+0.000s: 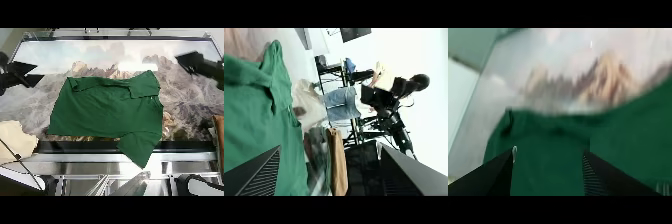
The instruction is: Fold the shirts.
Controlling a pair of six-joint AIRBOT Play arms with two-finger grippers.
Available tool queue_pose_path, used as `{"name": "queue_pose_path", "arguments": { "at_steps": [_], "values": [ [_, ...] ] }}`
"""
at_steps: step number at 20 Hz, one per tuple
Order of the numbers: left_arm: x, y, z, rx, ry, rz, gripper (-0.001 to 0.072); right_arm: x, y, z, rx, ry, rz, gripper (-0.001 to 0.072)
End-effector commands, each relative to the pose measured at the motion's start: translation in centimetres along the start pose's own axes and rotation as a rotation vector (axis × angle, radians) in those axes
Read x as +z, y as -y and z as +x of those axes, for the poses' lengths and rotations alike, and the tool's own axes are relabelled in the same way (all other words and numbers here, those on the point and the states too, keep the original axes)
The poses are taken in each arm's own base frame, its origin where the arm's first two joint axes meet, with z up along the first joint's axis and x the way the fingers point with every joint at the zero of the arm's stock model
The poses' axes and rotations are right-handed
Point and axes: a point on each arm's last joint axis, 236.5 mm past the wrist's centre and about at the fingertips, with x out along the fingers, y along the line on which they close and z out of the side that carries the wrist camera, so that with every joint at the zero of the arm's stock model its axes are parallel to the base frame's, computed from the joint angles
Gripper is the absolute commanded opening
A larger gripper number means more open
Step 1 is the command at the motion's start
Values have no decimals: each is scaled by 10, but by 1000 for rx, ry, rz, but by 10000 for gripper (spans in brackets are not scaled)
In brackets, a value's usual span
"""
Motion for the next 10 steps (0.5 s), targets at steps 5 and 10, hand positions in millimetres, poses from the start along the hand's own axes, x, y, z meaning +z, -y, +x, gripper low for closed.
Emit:
{"name": "queue_pose_path", "arguments": {
  "at_steps": [5,10],
  "values": [
    [-97,-68,-60,315,-121,-276,641,-223,82,-63,-254,-446,428,464],
    [-132,-92,-92,434,-40,-392,641,-286,105,-60,-328,-475,511,463]
  ]
}}
